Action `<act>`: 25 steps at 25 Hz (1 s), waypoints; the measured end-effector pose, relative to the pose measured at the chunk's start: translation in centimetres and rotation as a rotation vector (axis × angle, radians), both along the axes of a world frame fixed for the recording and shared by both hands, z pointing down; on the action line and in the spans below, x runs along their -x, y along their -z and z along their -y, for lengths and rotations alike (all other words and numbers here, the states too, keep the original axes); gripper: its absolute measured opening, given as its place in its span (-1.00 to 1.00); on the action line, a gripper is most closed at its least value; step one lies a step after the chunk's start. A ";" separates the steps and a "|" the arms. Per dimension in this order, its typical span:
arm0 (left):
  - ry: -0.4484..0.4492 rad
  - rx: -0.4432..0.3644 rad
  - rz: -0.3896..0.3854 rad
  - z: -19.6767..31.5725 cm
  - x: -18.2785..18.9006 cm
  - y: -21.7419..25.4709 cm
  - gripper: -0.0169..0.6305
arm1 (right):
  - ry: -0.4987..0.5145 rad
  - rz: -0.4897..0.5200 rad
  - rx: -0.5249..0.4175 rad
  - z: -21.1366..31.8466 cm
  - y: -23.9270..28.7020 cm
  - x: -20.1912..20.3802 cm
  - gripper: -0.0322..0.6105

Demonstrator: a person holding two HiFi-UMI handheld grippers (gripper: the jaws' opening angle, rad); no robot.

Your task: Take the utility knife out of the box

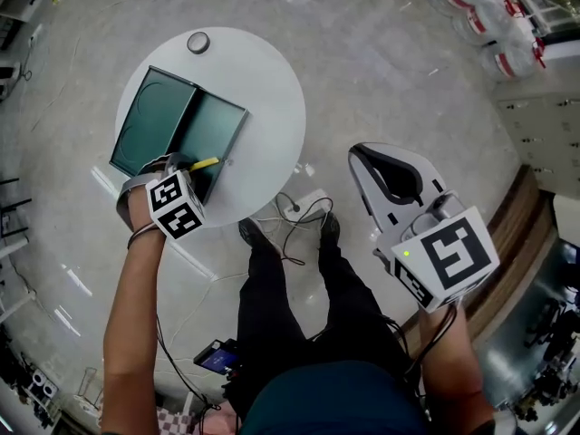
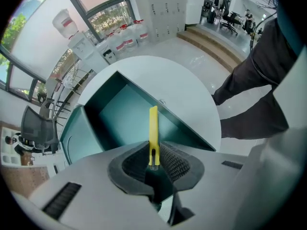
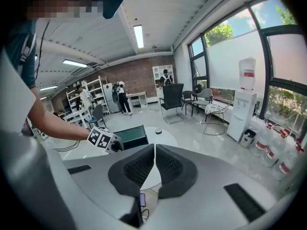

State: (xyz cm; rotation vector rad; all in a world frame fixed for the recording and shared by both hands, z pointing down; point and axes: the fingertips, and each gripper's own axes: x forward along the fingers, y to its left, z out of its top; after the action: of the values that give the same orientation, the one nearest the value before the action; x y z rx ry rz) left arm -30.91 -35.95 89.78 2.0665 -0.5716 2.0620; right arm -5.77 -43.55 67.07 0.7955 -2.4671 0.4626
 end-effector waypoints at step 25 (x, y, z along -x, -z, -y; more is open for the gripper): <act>0.417 -0.535 -0.484 -5.4 -1.1 35.9 -0.71 | 0.154 0.055 -0.216 -7.0 23.0 3.8 -0.78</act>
State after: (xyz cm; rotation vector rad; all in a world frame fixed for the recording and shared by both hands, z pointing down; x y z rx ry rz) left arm -29.83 -30.52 53.92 2.3265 -1.4194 1.2026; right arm -9.62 -36.50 44.05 0.6763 -2.6365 0.1655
